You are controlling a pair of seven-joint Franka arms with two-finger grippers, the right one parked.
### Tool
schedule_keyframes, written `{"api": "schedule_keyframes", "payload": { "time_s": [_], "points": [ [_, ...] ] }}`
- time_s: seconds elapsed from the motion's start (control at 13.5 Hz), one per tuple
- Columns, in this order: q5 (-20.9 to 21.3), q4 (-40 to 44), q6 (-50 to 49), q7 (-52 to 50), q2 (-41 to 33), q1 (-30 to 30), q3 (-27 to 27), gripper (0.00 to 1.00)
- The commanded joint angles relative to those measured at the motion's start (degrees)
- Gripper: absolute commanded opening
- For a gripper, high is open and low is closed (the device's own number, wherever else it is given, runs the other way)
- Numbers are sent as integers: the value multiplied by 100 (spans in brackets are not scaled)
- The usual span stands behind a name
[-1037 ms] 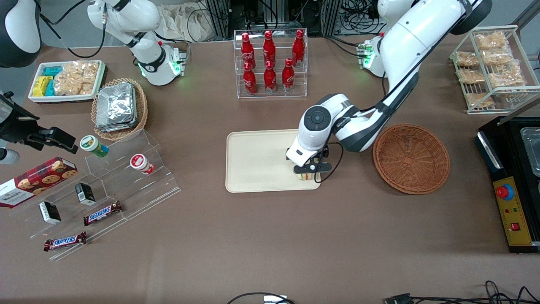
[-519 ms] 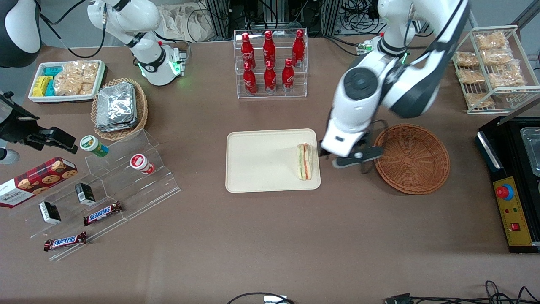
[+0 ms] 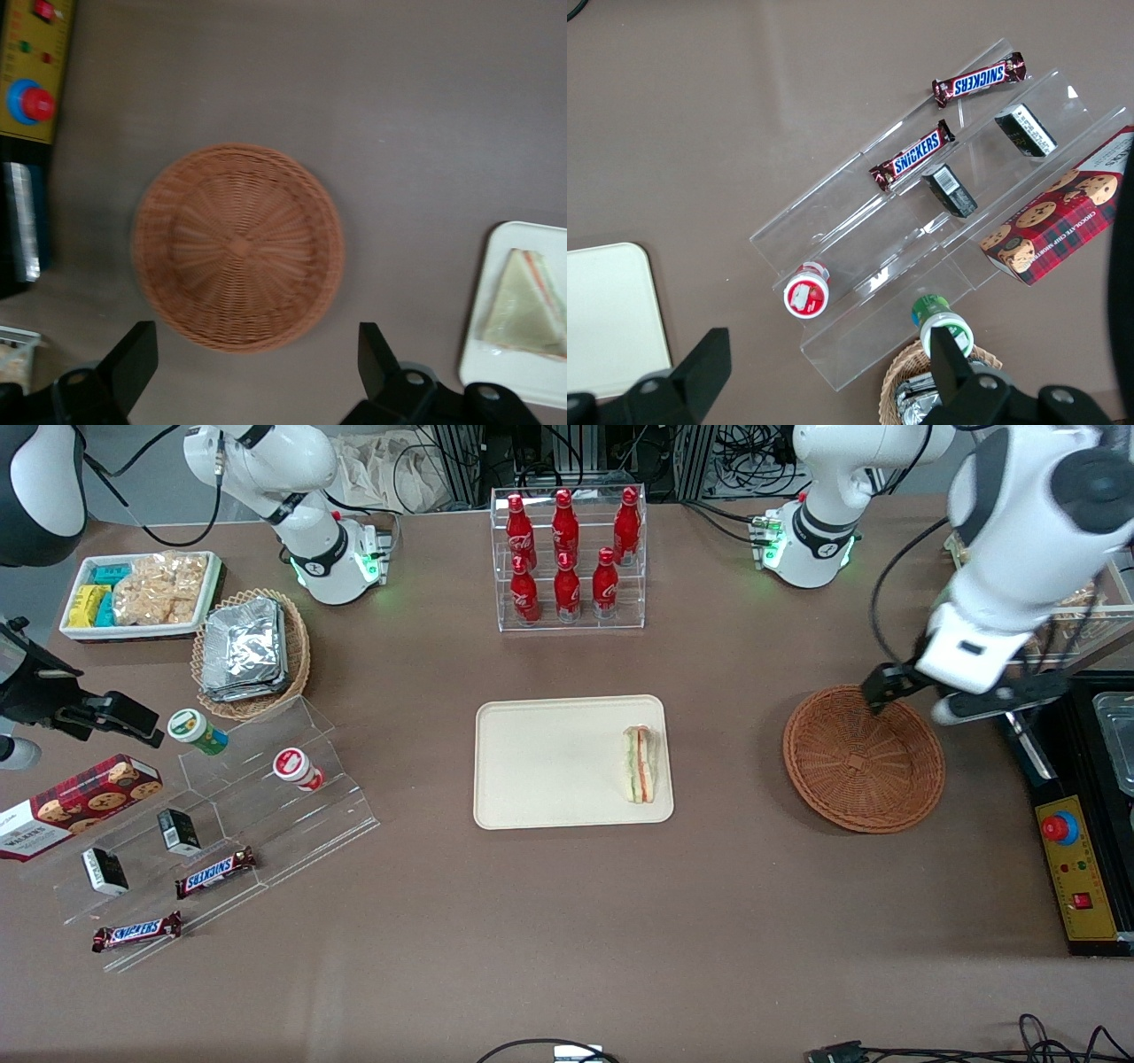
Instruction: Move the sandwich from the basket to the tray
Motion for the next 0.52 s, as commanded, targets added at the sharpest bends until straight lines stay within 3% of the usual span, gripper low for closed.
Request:
{"api": "schedule_keyframes", "payload": {
  "time_s": [0.0, 0.44],
  "points": [
    [-117, -45, -160, 702, -209, -130, 533, 100],
    [-451, 482, -425, 746, -24, -104, 578, 100]
  ]
}}
